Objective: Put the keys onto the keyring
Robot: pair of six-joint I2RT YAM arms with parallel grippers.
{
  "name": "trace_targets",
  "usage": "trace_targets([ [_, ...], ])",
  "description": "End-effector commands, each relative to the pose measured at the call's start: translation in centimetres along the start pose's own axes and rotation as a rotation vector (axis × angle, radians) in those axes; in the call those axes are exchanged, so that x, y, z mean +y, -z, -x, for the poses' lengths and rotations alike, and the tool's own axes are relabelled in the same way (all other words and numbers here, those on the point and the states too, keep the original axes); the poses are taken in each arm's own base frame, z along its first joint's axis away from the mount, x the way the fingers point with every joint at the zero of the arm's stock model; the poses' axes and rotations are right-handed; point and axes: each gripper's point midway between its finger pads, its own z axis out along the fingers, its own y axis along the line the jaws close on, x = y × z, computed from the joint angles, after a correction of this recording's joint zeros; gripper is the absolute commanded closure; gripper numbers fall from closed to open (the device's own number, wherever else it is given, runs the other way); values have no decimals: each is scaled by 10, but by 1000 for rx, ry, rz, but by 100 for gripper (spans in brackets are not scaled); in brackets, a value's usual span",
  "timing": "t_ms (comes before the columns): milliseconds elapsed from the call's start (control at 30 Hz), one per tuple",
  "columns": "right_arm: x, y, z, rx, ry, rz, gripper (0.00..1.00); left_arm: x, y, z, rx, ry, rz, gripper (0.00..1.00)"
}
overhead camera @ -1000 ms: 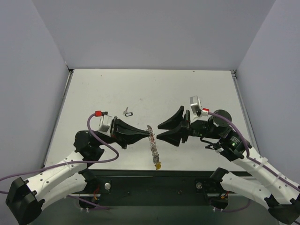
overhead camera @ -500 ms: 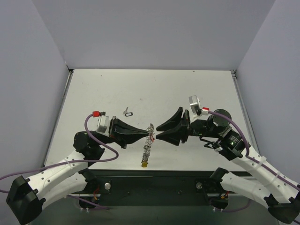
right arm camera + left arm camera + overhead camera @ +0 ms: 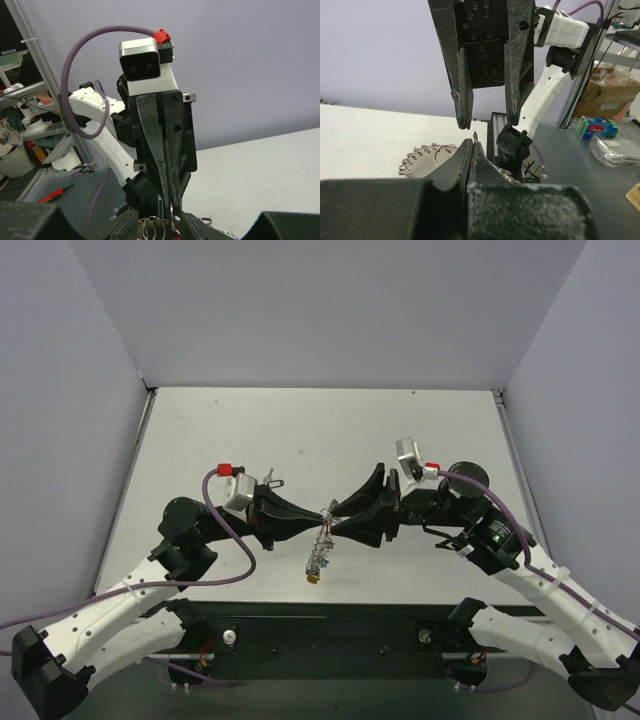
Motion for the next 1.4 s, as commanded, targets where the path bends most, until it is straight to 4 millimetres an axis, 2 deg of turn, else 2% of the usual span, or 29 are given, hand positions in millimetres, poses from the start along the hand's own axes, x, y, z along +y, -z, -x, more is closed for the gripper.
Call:
trace_targets([
  [0, 5, 2, 14, -10, 71, 21, 61, -6, 0, 22, -12, -78, 8, 100],
  [200, 5, 1, 13, -13, 71, 23, 63, -5, 2, 22, -41, -78, 11, 100],
  [233, 7, 1, 13, -13, 70, 32, 68, -7, 2, 25, -59, -73, 9, 100],
  [267, 8, 1, 14, -16, 73, 39, 79, -7, 3, 24, -72, -68, 7, 100],
  [333, 9, 1, 14, -17, 69, 46, 83, -9, 6, 27, -134, -76, 1, 100],
  [467, 10, 1, 15, -26, 67, 51, 81, -17, 11, 39, -242, -101, -30, 100],
  [633, 15, 0, 19, -57, 65, 79, 78, -21, 12, 38, -276, -81, -63, 100],
  [767, 16, -3, 17, -53, 49, 104, 78, -27, 14, 46, -328, -94, -88, 100],
  [1367, 22, -7, 22, -88, 29, 147, 73, -27, 14, 48, -339, -85, -90, 100],
])
